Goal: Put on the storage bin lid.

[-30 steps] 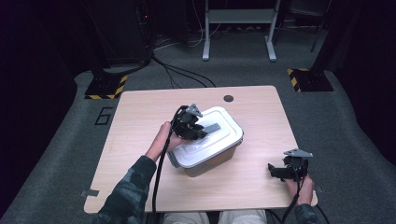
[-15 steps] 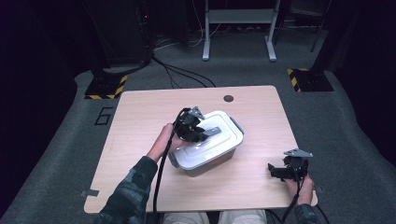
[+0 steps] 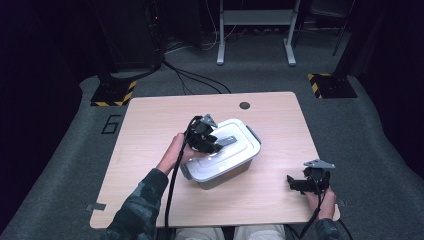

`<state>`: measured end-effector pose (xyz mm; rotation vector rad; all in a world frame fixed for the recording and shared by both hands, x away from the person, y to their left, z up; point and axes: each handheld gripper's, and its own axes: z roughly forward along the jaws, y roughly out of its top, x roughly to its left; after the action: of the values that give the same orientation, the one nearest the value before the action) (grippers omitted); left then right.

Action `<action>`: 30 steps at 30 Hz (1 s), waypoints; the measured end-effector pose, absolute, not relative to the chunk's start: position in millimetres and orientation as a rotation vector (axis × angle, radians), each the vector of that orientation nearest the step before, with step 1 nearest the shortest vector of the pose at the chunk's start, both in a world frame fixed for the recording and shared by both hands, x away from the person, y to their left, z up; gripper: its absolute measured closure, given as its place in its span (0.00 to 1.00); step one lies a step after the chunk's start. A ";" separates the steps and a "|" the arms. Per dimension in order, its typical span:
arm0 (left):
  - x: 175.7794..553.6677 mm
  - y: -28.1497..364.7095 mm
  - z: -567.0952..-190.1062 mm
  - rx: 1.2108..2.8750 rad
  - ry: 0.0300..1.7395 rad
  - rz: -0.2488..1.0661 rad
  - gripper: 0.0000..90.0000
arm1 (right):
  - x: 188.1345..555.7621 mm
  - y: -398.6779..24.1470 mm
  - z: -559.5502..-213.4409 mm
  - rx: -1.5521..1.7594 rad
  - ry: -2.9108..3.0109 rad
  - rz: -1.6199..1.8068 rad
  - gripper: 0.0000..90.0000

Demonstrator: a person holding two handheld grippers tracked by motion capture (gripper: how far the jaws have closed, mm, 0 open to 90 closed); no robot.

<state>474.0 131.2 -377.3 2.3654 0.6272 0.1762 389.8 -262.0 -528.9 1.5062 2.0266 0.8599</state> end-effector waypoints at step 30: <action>431.7 250.9 -369.2 2.068 0.953 0.463 0.10 | 389.6 -261.8 -528.9 1.509 2.024 0.859 0.02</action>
<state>431.7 250.9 -369.2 2.0683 0.9526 0.4631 389.6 -261.8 -528.9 1.5086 2.0242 0.8593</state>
